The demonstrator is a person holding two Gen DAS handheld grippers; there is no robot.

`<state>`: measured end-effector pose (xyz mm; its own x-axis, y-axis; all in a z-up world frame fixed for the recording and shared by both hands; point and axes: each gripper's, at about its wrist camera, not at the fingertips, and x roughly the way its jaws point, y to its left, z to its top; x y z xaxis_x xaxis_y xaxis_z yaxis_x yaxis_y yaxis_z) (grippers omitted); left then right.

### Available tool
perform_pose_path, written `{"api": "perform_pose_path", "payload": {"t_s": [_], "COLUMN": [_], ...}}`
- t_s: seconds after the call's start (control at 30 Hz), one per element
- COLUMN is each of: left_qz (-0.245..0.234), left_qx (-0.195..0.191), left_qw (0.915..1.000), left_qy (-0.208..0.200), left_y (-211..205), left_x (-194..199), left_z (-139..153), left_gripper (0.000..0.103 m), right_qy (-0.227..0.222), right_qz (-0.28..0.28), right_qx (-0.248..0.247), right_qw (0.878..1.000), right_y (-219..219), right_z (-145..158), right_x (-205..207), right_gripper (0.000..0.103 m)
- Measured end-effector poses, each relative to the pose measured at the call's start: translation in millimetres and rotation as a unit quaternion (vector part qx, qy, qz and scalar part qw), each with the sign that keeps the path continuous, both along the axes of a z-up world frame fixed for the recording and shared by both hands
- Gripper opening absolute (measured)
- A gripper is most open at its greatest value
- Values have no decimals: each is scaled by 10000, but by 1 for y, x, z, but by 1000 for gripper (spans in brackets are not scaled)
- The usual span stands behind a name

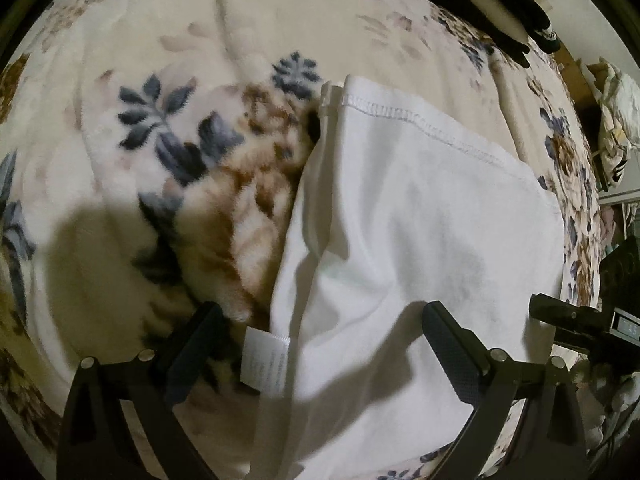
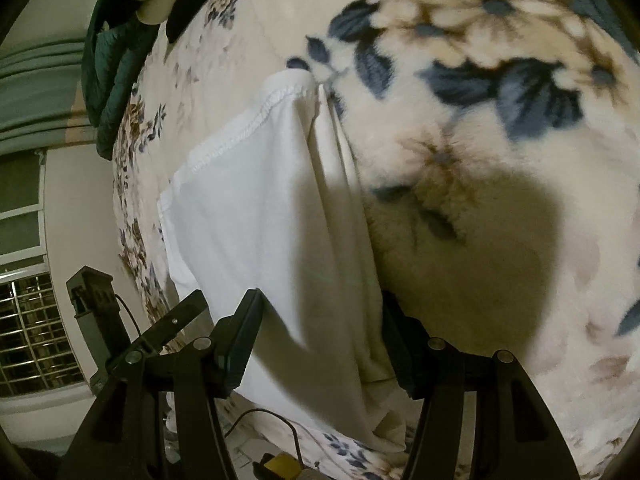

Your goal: Fold small clothes

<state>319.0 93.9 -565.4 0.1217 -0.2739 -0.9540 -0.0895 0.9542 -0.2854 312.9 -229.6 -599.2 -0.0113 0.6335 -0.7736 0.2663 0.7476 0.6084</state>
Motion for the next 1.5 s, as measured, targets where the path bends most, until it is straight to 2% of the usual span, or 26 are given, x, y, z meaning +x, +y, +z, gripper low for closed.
{"api": "perform_pose_path", "payload": {"t_s": [0.07, 0.23, 0.27, 0.3, 0.33, 0.37, 0.4, 0.43, 0.47, 0.53, 0.67, 0.87, 1.03, 1.13, 1.23, 1.37, 1.5], "left_qz": [8, 200, 181, 98, 7, -86, -95, -48, 48, 183, 35, 89, 27, -67, -187, -316, -254], "left_qx": [-97, -715, -818, -807, -740, -634, -594, -604, -711, -920, -842, -1010, -1022, -959, -920, -896, -946], "left_qw": [10000, 9972, 9963, 9965, 9970, 9976, 9977, 9976, 9968, 9948, 9947, 9923, 9901, 9892, 9877, 9827, 9781], "left_qy": [13, -106, -166, -209, -234, -268, -313, -332, -361, -405, -587, -705, -960, -1106, -1254, -1589, -1839], "left_y": [1, 7, 7, 4, 2, 0, 1, 6, 13, 24, 21, 21, 16, 10, -1, -20, -31], "left_x": [1, 8, 9, 10, 11, 11, 10, 9, 7, 2, -1, 0, 14, 29, 55, 101, 155], "left_z": [-2, -5, -3, 1, 3, 7, 10, 13, 15, 20, 38, 59, 95, 120, 148, 189, 225], "left_gripper": [101, 100, 88, 75, 52, 41, 34, 20, 13, 5, 5, 5, 5, 5, 5, 5, 5], "right_qy": [38, 95, 105, 121, 156, 187, 176, 160, 124, 55, -57, -63, -322, -572, -811, -1187, -1540], "right_qz": [-47, -102, -116, -135, -178, -235, -305, -334, -355, -341, -285, -268, -327, -359, -438, -517, -490], "right_qx": [123, 400, 432, 455, 491, 557, 612, 571, 514, 430, 325, 253, 320, 301, 312, 339, 331], "right_qw": [9999, 9991, 9989, 9988, 9985, 9980, 9975, 9977, 9980, 9985, 9991, 9993, 9984, 9973, 9953, 9910, 9863], "right_y": [5, 15, 17, 18, 19, 20, 21, 23, 26, 30, 40, 32, 32, 31, 23, 10, 0], "right_z": [-4, -13, -14, -15, -16, -17, -16, -15, -11, -3, 12, 27, 67, 102, 137, 186, 227], "right_x": [1, 1, 2, 1, 0, -1, -3, -3, -3, -4, -3, -1, 9, 24, 47, 98, 149], "right_gripper": [62, 60, 57, 49, 37, 27, 23, 17, 15, 14, 13, 13, 13, 13, 13, 13, 13]}}
